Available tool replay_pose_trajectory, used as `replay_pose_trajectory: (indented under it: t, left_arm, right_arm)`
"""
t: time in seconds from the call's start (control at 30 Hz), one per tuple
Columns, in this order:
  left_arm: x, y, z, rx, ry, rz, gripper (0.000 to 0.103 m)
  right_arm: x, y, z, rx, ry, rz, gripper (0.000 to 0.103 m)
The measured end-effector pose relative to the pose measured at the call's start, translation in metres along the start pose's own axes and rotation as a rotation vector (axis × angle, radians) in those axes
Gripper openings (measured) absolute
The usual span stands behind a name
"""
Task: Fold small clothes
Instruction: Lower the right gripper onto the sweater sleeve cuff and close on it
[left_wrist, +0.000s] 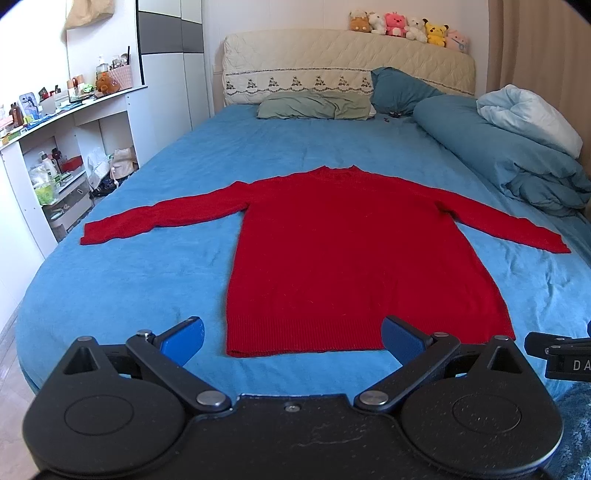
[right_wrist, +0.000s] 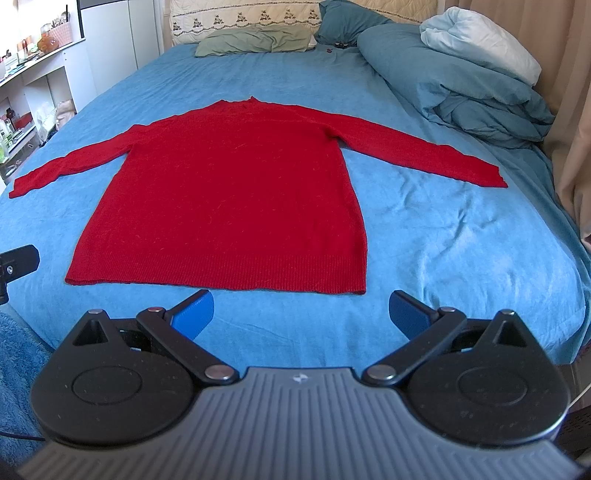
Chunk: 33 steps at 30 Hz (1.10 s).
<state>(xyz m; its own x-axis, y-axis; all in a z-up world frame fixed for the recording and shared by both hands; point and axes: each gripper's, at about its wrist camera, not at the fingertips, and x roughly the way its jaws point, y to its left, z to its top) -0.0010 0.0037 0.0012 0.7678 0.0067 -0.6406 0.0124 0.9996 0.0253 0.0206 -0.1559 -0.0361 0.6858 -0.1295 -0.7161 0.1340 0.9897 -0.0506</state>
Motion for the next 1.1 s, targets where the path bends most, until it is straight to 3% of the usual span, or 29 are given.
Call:
replay_pose_trajectory:
  t: [0.3,0.43,0.63,0.73,0.9,1.1]
  left_arm:
    - [-0.004,-0.001,0.006,0.0,-0.005,0.002,0.103]
    - [-0.008,-0.006,0.039,0.007,-0.074,0.001,0.103]
    - [0.008,-0.029,0.116,0.022,-0.198,-0.055,0.103]
    - [0.034,-0.049,0.147,0.054,-0.227,-0.078,0.103]
    - [0.103,-0.086,0.186,0.087,-0.172,-0.137,0.103]
    - [0.209,-0.141,0.209,0.136,-0.065,-0.212,0.103]
  right_arm:
    - [-0.005,0.003,0.005,0.014,-0.009,0.01,0.103]
    - [-0.013,-0.014,0.033,0.064,-0.065,0.035,0.103]
    - [-0.004,-0.067,0.09,0.164,-0.17,-0.019,0.103]
    - [0.018,-0.1,0.118,0.224,-0.189,-0.048,0.103]
    - [0.078,-0.159,0.152,0.3,-0.174,-0.14,0.103]
    - [0.168,-0.225,0.152,0.426,-0.144,-0.199,0.103]
